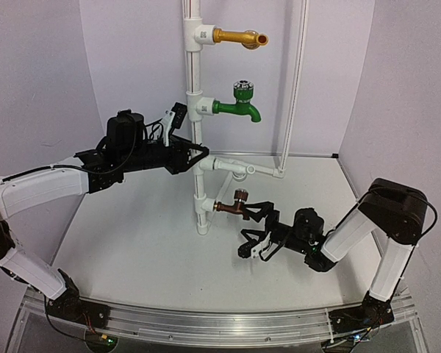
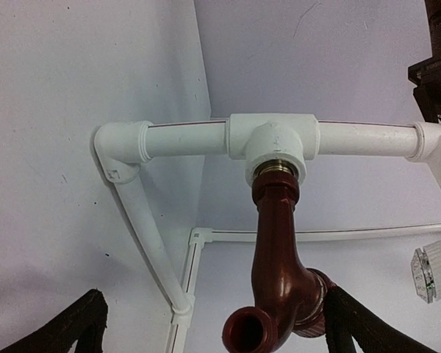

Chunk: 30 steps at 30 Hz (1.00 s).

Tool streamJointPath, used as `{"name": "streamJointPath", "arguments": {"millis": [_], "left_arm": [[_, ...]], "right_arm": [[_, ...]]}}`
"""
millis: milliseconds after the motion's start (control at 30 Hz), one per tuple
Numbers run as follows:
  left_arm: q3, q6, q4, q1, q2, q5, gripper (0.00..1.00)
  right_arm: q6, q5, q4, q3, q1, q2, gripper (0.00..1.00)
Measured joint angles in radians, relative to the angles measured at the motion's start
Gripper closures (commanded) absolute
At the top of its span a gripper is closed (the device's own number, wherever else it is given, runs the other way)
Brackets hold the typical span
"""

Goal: Install the water faucets

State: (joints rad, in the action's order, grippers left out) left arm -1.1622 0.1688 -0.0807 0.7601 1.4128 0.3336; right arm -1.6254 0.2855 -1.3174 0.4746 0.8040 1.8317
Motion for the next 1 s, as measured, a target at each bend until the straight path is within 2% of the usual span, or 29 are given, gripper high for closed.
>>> {"name": "streamJointPath", "arguments": {"millis": [300, 500, 600, 667, 800, 1000], "left_arm": [[0.000, 0.000, 0.000, 0.000, 0.000, 0.000, 1.00], [0.000, 0.000, 0.001, 0.000, 0.000, 0.000, 1.00], [0.000, 0.000, 0.001, 0.000, 0.000, 0.000, 1.00], [0.000, 0.000, 0.001, 0.000, 0.000, 0.000, 1.00], [0.000, 0.000, 0.001, 0.000, 0.000, 0.000, 1.00], [0.000, 0.000, 0.001, 0.000, 0.000, 0.000, 1.00]], "right_arm": [[-0.025, 0.012, 0.000, 0.079, 0.000, 0.047, 0.02], [-0.026, 0.011, 0.001, 0.114, 0.000, 0.070, 0.18], [-0.019, 0.008, -0.003, 0.126, 0.000, 0.077, 0.22], [-0.012, 0.007, -0.006, 0.133, 0.000, 0.079, 0.20], [0.015, -0.001, -0.005, 0.137, 0.000, 0.080, 0.11], [0.030, -0.017, -0.005, 0.137, 0.000, 0.080, 0.11]]}}
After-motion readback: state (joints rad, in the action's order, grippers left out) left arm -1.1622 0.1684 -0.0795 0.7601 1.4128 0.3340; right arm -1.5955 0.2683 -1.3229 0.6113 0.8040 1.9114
